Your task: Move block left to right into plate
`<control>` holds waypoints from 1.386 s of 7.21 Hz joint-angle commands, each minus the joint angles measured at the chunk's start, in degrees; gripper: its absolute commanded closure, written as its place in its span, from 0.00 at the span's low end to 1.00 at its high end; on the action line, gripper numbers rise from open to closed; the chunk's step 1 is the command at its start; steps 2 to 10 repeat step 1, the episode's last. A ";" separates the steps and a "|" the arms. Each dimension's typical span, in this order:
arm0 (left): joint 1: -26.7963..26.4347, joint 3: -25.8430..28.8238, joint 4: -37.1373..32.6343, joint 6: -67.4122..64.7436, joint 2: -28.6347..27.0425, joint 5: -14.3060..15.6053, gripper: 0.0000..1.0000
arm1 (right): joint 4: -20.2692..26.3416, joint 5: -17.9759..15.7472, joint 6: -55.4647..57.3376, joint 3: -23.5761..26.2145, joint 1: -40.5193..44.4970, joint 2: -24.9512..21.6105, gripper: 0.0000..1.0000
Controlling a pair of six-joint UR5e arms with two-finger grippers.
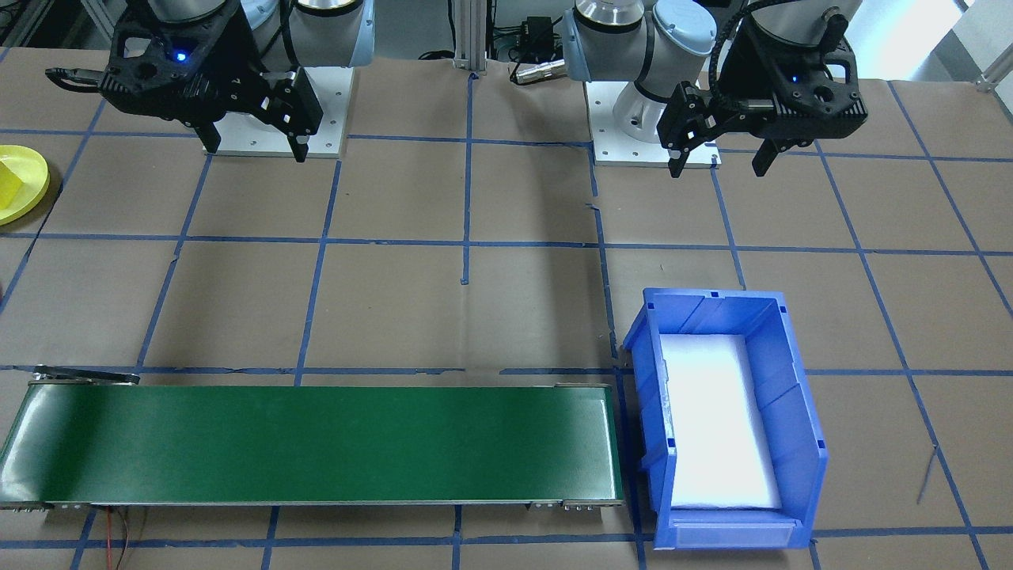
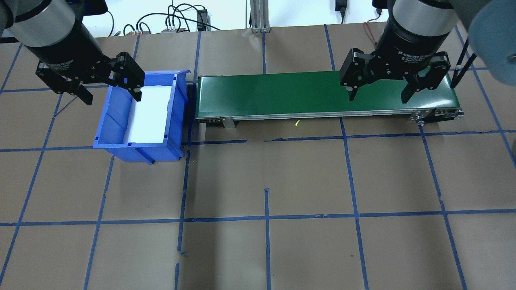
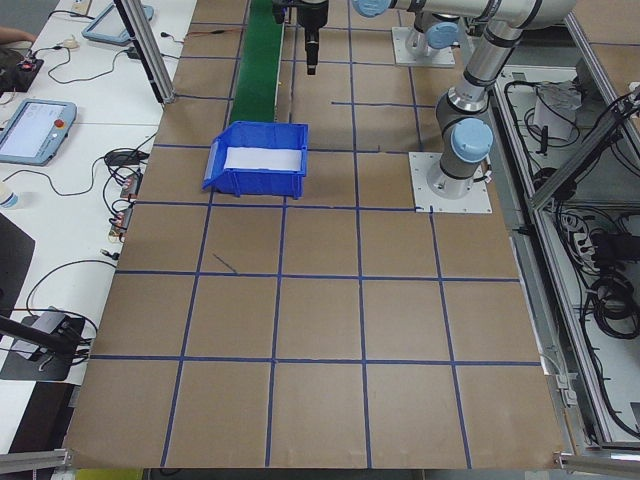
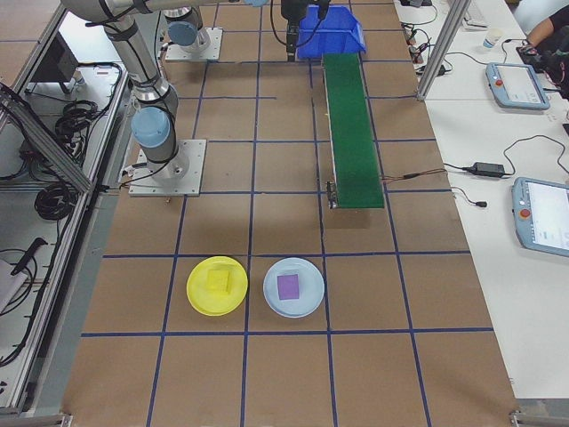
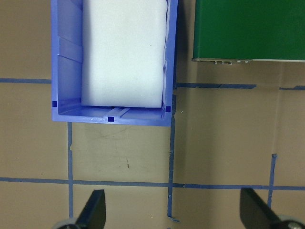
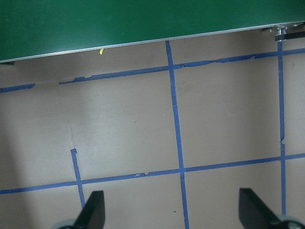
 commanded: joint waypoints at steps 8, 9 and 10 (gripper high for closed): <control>0.00 0.01 0.00 0.00 0.00 0.00 0.00 | 0.00 0.00 0.00 0.00 -0.09 0.06 0.00; 0.00 0.01 0.00 0.00 0.00 0.00 0.00 | 0.00 0.00 0.00 0.00 -0.09 0.06 0.00; 0.00 0.01 0.00 0.00 0.00 0.00 0.00 | 0.00 0.00 0.00 0.00 -0.09 0.06 0.00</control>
